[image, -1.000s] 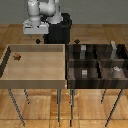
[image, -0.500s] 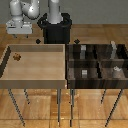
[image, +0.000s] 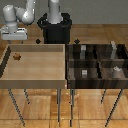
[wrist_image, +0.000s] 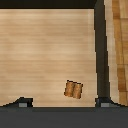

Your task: Place the loaf of bread into the appropriate compartment.

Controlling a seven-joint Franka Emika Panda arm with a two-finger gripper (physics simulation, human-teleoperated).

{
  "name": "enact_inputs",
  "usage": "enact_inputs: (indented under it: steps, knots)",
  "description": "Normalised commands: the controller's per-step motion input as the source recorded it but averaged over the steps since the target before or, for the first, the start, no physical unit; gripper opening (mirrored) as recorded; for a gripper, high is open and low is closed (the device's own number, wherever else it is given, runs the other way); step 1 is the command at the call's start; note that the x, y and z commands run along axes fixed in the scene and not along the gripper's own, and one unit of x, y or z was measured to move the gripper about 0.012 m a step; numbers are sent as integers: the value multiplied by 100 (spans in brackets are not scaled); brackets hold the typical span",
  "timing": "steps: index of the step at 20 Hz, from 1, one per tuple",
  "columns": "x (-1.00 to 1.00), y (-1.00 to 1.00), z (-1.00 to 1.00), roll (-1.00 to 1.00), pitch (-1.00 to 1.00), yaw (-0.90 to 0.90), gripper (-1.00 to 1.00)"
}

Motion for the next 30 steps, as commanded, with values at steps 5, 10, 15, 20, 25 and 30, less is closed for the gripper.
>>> enact_inputs:
  steps: [5, 10, 15, 20, 25, 30]
  knots:
    - [-60, 0, -5, 0, 0, 0, 100]
    - [0, -3, -100, 0, 0, 0, 100]
    - [0, -20, 0, 0, 0, 0, 100]
    - [0, 0, -20, 0, 0, 0, 100]
    - [0, -7, -60, 0, 0, 0, 100]
    - [60, 0, 0, 0, 0, 0, 100]
